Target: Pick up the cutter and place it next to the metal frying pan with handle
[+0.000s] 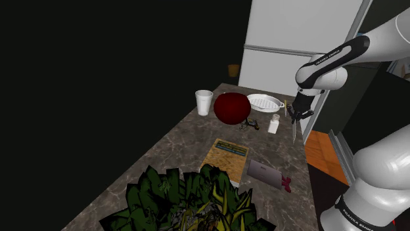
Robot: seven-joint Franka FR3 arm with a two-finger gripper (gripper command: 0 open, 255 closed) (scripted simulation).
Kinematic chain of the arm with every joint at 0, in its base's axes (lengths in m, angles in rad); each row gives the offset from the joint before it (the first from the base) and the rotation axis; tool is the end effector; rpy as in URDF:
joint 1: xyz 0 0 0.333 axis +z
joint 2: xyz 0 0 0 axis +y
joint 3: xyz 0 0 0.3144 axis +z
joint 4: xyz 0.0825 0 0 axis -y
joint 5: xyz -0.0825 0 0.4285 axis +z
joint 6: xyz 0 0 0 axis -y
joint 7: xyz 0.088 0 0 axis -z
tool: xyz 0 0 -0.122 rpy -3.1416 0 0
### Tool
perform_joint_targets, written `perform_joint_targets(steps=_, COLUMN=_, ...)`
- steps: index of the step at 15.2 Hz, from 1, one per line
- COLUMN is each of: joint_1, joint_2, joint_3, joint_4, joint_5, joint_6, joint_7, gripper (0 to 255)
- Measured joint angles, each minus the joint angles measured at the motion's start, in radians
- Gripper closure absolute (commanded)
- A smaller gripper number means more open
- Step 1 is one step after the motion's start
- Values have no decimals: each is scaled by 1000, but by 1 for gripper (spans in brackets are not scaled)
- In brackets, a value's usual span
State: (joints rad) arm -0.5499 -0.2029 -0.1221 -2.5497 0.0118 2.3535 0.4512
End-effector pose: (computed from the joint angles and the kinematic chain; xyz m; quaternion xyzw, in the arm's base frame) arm 0.3692 -0.2906 0.2942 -0.8447 0.5350 -0.0043 0.0161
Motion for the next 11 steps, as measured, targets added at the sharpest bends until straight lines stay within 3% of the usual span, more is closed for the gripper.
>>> perform_joint_targets(steps=2, joint_1=0, joint_2=0, joint_3=0, joint_4=0, joint_5=0, joint_6=1, joint_7=0, gripper=255)
perform_joint_targets(steps=3, joint_1=0, joint_2=0, joint_3=0, joint_4=0, joint_5=0, joint_6=1, joint_7=0, gripper=0)
perform_joint_targets(steps=9, joint_1=0, joint_2=0, joint_3=0, joint_4=0, joint_5=0, joint_6=1, joint_7=0, gripper=0)
perform_joint_targets(steps=11, joint_1=-1, joint_2=-29, joint_3=1, joint_4=14, joint_5=-5, joint_6=-41, joint_7=4, gripper=0)
